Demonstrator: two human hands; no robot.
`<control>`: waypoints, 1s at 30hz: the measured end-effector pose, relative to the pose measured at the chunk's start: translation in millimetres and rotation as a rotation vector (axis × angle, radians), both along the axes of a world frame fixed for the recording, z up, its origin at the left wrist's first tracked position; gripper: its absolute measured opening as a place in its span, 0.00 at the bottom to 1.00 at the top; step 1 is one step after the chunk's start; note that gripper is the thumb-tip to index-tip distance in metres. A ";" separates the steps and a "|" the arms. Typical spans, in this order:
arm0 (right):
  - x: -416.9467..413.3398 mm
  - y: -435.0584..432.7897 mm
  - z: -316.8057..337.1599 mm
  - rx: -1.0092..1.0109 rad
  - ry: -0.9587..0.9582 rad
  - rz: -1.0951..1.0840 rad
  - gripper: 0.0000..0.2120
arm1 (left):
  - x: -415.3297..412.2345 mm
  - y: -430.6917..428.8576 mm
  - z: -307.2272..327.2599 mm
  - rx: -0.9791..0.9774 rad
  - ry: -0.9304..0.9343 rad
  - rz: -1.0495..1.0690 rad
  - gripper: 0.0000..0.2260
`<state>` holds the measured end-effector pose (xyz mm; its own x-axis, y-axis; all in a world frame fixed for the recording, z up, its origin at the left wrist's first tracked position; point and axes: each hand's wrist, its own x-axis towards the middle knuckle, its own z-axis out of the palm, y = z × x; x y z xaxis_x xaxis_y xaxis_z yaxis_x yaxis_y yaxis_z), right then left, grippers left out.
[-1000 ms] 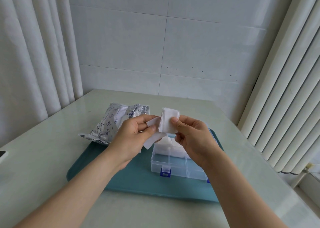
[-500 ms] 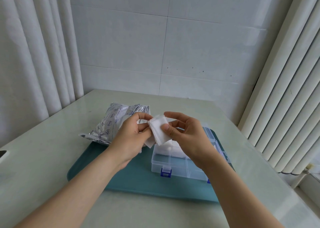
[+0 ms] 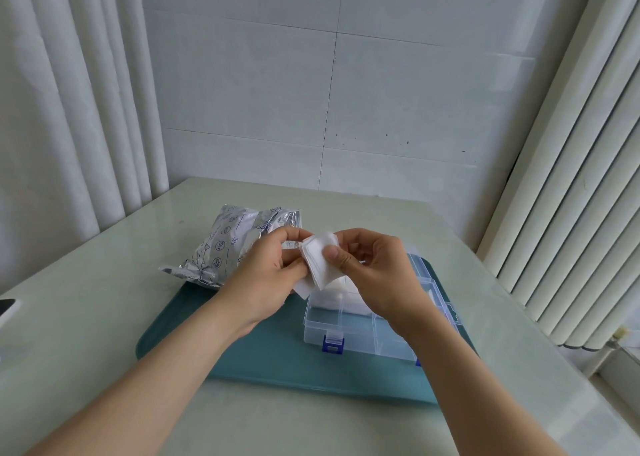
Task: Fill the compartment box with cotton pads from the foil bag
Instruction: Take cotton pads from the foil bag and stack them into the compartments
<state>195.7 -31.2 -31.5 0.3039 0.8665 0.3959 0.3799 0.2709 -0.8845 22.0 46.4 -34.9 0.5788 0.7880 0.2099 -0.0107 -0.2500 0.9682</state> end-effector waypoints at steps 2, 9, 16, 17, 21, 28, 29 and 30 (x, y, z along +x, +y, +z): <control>-0.2 0.4 1.0 0.004 0.057 -0.012 0.04 | -1.2 1.1 -0.5 0.031 0.030 0.009 0.07; 5.3 -4.0 7.5 -0.018 0.468 0.032 0.08 | 0.6 -5.2 1.3 -0.050 -0.080 0.109 0.07; -8.2 -2.4 3.6 -0.152 0.401 0.131 0.11 | 3.0 -1.9 -1.0 -0.222 -0.150 0.099 0.05; -10.6 -2.6 4.0 -0.146 0.373 0.087 0.11 | 3.1 -1.0 -1.5 -0.258 -0.165 0.078 0.05; -9.2 -4.9 7.3 -0.088 0.285 -0.019 0.09 | 3.5 -1.0 1.3 -0.394 -0.281 -0.027 0.09; -11.2 -5.8 8.1 -0.051 0.217 -0.088 0.14 | 3.5 -2.9 5.1 -0.413 -0.344 -0.178 0.17; -11.5 -4.9 7.1 -0.039 0.182 -0.106 0.14 | 3.1 -3.5 5.0 -0.384 -0.336 -0.195 0.17; -12.1 -3.9 6.3 -0.023 0.128 -0.120 0.15 | 2.9 -3.8 4.3 -0.354 -0.328 -0.199 0.16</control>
<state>183.7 -35.1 -25.2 0.4519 0.8297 0.3277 0.2925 0.2092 -0.9331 24.8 42.6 -30.7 0.6731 0.7250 0.1459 -0.3418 0.1300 0.9307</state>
